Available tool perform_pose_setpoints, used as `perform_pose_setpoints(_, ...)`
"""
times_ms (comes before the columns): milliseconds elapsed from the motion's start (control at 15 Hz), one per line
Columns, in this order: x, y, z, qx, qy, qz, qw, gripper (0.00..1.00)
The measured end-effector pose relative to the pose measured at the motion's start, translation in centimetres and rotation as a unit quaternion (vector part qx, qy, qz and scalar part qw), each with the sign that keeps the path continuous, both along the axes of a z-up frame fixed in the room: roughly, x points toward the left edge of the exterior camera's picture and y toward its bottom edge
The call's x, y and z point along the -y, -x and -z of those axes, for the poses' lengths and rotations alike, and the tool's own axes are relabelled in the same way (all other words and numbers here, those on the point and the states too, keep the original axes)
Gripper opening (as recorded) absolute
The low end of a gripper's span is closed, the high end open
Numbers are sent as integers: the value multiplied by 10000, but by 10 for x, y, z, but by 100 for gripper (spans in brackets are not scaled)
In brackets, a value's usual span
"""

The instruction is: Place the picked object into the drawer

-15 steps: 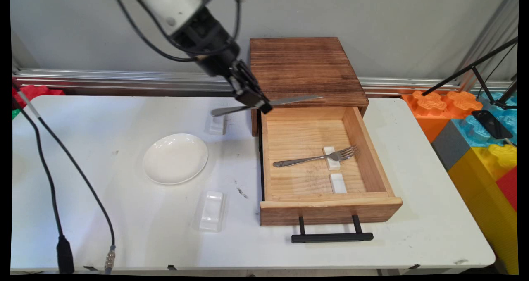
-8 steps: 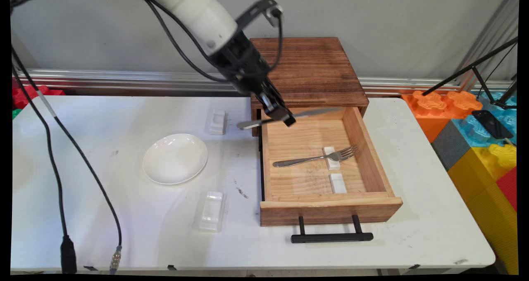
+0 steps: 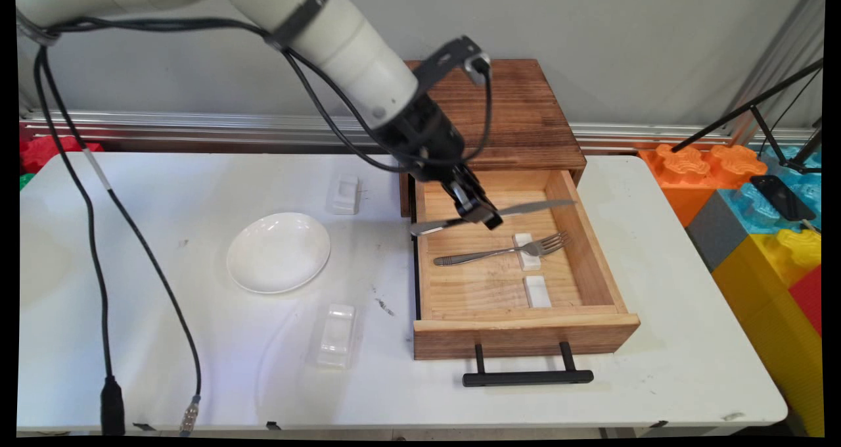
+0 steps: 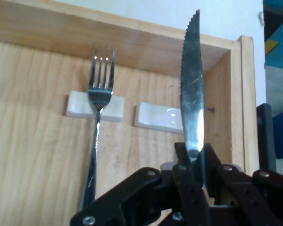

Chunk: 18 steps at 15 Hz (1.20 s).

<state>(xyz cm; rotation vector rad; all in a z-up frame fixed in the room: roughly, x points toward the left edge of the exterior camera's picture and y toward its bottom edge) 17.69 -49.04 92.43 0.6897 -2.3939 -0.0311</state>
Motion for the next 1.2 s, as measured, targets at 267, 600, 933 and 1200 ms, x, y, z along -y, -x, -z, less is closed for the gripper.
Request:
perform_pose_setpoints(267,0,18,20,-44,25,27,10000,0)
perform_pose_setpoints(600,1,35,42,-106,83,102,9999,0)
perform_pose_setpoints(933,3,48,63,-135,158,175,9996,0)
perform_pose_setpoints(1200,4,58,80,-163,230,231,9993,0)
